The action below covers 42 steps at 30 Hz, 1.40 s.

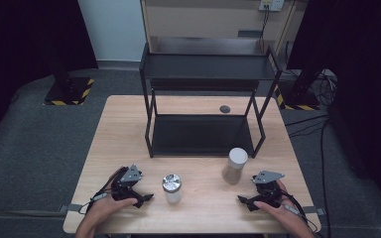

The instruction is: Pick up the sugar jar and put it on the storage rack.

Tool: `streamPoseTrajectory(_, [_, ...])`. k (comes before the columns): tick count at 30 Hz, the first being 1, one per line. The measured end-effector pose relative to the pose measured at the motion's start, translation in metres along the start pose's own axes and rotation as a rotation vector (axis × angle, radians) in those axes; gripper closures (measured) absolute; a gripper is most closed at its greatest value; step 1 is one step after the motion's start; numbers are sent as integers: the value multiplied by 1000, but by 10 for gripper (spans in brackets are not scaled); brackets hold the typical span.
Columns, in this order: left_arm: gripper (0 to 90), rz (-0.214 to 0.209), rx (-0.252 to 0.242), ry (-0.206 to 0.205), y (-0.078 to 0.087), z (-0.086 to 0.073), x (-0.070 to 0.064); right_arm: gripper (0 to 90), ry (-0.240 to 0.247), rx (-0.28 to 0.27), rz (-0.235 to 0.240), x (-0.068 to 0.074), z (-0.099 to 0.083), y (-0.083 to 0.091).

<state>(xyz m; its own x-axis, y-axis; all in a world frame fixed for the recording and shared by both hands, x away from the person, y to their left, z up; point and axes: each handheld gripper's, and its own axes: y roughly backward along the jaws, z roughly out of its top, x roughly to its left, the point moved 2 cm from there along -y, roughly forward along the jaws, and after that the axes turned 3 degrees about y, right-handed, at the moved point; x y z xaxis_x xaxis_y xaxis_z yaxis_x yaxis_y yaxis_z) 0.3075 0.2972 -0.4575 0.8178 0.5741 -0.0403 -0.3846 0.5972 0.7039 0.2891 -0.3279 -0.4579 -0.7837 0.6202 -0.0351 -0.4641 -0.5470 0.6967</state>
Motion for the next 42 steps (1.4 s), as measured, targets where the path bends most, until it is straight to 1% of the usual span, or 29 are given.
streamPoseTrajectory(12, [0,2,0,-1,0,0,-1,8,-5,1,-4,1,0,0])
streamPoseTrajectory(19, [0,-7,-1,-6,0,0,0,8,-5,1,-4,1,0,0])
streamPoseTrajectory(21, [12,-12,-6,-9,1,-1,0,8,-5,1,-4,1,0,0])
streamPoseTrajectory(23, [17,-15,-7,-13,1,0,-1,8,-5,1,-4,1,0,0])
streamPoseTrajectory(25, [17,-30,-26,-15,3,-1,-2,8,-5,1,-4,1,0,0])
streamPoseTrajectory(28, [19,-34,-50,-20,7,0,-4,8,-5,1,-4,1,0,0])
streamPoseTrajectory(30, [19,-36,-57,-23,8,0,-5,8,-5,1,-4,1,0,0])
streamPoseTrajectory(38, [19,-45,-47,-52,11,4,-12,8,-6,1,-5,1,0,0])
streamPoseTrajectory(42, [20,-56,-54,-61,11,7,-15,8,-6,1,-5,1,0,0])
